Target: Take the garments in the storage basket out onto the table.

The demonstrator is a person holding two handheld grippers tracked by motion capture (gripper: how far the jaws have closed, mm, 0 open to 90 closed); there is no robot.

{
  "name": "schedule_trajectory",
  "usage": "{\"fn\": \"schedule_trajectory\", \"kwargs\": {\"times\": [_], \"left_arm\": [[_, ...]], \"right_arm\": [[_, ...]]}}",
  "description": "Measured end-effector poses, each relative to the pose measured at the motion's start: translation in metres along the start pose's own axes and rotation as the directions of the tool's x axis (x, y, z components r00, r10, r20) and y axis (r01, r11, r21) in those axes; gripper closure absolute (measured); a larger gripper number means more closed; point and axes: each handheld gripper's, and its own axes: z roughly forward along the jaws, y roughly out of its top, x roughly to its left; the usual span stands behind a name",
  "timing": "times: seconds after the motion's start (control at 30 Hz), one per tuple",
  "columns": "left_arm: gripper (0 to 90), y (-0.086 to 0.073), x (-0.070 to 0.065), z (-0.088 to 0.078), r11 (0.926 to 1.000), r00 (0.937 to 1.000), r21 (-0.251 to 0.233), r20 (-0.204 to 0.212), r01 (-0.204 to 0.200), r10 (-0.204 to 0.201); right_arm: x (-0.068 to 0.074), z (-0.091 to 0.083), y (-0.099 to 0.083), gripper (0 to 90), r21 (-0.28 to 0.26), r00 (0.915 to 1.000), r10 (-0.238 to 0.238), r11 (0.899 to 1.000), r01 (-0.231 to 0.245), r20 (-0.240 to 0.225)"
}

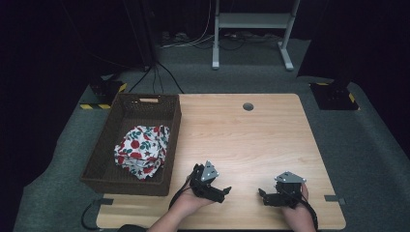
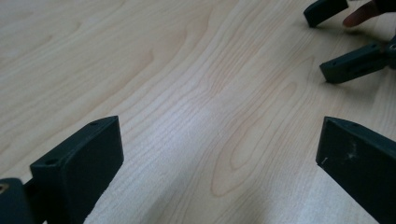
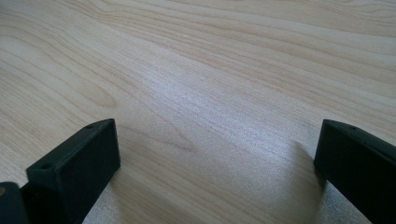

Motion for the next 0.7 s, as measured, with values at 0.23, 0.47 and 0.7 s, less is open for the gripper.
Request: {"fn": "schedule_trajectory", "kwargs": {"times": [0.23, 0.47, 0.7], "left_arm": [[1.1, 0.009, -0.001, -0.012, 0.9985, 1.0, -0.055, -0.006, -0.008, 0.007], [1.1, 0.021, -0.005, -0.026, 0.9922, 0.9996, -0.121, 0.004, -0.028, 0.029], [1.1, 0.033, -0.01, -0.042, 0.9816, 0.9987, -0.185, 0.008, -0.047, 0.049]], "right_arm": [[0.0, 0.0, 0.0, 0.0, 0.0, 1.0, 0.0, 1.0, 0.0, 0.0], [0.0, 0.0, 0.0, 0.0, 0.0, 1.0, 0.0, 1.0, 0.0, 0.0], [0.0, 0.0, 0.0, 0.0, 0.0, 1.0, 0.0, 1.0, 0.0, 0.0]]}}
